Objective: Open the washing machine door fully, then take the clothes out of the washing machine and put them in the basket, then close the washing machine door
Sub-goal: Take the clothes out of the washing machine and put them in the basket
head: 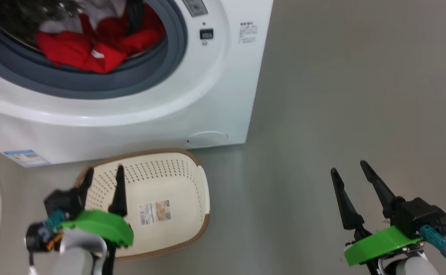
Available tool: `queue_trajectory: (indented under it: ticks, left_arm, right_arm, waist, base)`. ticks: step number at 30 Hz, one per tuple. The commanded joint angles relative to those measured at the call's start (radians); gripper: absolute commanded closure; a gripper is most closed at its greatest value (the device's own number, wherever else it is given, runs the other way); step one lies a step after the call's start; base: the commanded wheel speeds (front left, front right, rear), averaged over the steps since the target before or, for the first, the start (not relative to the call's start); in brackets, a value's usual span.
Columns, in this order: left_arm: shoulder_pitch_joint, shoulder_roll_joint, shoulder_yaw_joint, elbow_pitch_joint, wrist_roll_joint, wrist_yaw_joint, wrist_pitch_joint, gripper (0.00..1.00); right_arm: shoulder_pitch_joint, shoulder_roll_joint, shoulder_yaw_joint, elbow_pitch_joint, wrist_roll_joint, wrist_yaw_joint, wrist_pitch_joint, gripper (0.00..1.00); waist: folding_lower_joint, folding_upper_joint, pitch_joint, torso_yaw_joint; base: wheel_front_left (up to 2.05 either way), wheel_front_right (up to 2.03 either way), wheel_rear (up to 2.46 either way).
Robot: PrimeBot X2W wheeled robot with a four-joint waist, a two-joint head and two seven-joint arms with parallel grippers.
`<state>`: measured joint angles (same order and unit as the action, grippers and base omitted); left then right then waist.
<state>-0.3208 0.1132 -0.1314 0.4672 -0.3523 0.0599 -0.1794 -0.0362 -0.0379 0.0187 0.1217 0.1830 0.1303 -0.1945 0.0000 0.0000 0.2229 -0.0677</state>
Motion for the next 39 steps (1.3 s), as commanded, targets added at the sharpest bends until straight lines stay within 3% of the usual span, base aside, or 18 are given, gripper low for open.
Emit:
queue_trajectory:
  ticks: [1, 11, 17, 39]
  left_arm:
    - [-0.041, 0.022, 0.037, -0.011, -0.011, -0.005, -0.013, 0.00]
    - [-0.338, 0.097, 0.085, 0.229, -0.071, -0.094, -0.024, 0.00]
    - [-0.546, 0.181, 0.086, 0.325, -0.066, -0.125, -0.007, 0.00]
    - [-1.008, 0.408, 0.082, 0.497, -0.050, -0.105, 0.248, 0.00]
  right_arm:
    - [-0.032, -0.012, 0.026, -0.026, -0.002, 0.000, -0.011, 0.00]
    - [-0.115, -0.012, 0.068, 0.008, 0.035, 0.000, -0.048, 0.00]
    - [-0.150, -0.012, 0.101, 0.040, 0.069, 0.000, -0.064, 0.00]
    - [-0.247, -0.012, 0.198, 0.014, 0.170, 0.000, -0.067, 0.00]
  waist:
    - [0.0000, 0.0000, 0.088, -0.047]
    - [0.0000, 0.0000, 0.210, -0.122]
    - [0.0000, 0.0000, 0.270, -0.172]
    - [0.0000, 0.0000, 0.452, -0.312]
  base:
    - [0.00, 0.00, 0.00]
    - [0.00, 0.00, 0.00]
    - [0.00, 0.00, 0.00]
    - [0.00, 0.00, 0.00]
